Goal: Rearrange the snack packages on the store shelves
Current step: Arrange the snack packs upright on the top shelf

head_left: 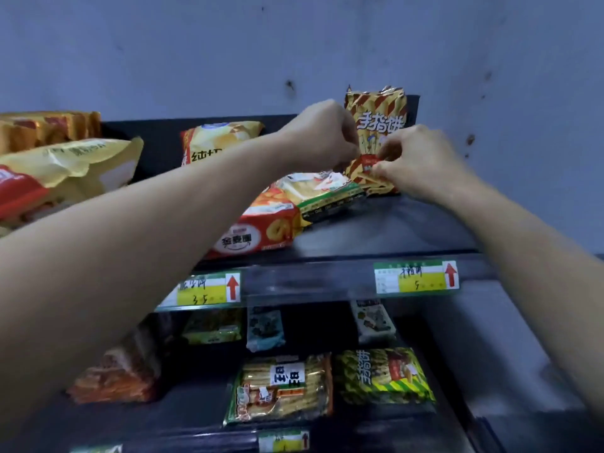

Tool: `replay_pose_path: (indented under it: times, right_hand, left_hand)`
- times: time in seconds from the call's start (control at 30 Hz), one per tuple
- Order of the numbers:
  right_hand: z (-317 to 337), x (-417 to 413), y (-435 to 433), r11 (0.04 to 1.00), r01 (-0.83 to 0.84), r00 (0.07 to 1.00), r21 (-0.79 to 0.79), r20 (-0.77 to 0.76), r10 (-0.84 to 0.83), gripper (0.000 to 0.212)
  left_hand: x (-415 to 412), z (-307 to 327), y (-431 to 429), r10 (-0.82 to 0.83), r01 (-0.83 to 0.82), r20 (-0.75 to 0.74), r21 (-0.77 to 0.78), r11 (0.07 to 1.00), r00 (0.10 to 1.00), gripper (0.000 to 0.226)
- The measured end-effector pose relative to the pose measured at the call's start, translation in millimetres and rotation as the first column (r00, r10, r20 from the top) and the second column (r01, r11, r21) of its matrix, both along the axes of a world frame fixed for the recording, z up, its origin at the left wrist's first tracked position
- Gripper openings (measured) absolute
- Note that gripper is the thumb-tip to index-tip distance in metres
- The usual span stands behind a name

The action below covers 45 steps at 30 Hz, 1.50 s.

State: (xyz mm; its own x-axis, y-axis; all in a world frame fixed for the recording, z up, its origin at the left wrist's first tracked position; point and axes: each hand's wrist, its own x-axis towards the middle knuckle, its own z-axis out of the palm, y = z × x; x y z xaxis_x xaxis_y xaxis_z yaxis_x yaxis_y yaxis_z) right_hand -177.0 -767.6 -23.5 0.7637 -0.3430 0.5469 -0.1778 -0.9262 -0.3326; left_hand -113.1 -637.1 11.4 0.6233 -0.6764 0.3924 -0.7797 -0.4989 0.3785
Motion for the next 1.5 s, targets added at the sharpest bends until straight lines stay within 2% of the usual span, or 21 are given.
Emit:
replay_pose_path:
  times: [0.27,0.43,0.6,0.83,1.0,1.23,1.5]
  right_hand:
    - [-0.3,-58.5,82.0,0.988,-0.109,0.990,-0.107,-0.105,0.098,0.024]
    - [-10.0,-83.8,158.3,0.982,-0.155,0.970,-0.111,-0.203,0.131,0.015]
    - [-28.5,-94.1,241.7,0.969,-0.224,0.915,-0.102,-0.365,0.172,0.020]
    - [-69.8,-82.9,346.6,0.940,-0.333,0.807,-0.077,-0.538,0.242,0.024]
    - [-95.1,-61.0,418.6,0.892,-0.448,0.723,-0.055,-0.610,0.325,0.025]
    - [-122.7,-9.8,486.4,0.801,-0.596,0.615,-0.047,-0.668,0.419,0.034]
    - [-145.7,58.1,520.4,0.719,-0.695,0.518,-0.004,-0.695,0.498,0.028]
  left_hand:
    - [-61.4,-14.4,96.8,-0.123,0.119,0.048,0.065,0.991,0.991,0.015]
    - [-82.2,-31.4,175.1,-0.147,0.151,-0.039,0.125,0.981,0.988,0.011]
    - [-89.0,-57.5,259.6,-0.106,0.122,-0.081,0.235,0.964,0.991,0.011]
    - [-81.8,-111.6,370.9,0.074,-0.030,-0.136,0.301,0.953,0.988,0.013]
    - [-72.9,-152.6,445.6,0.239,-0.161,-0.186,0.357,0.920,0.953,0.017]
    - [-52.5,-184.7,523.3,0.451,-0.346,-0.244,0.372,0.861,0.859,0.017]
    - [-11.7,-201.8,567.8,0.609,-0.492,-0.287,0.386,0.780,0.740,0.017]
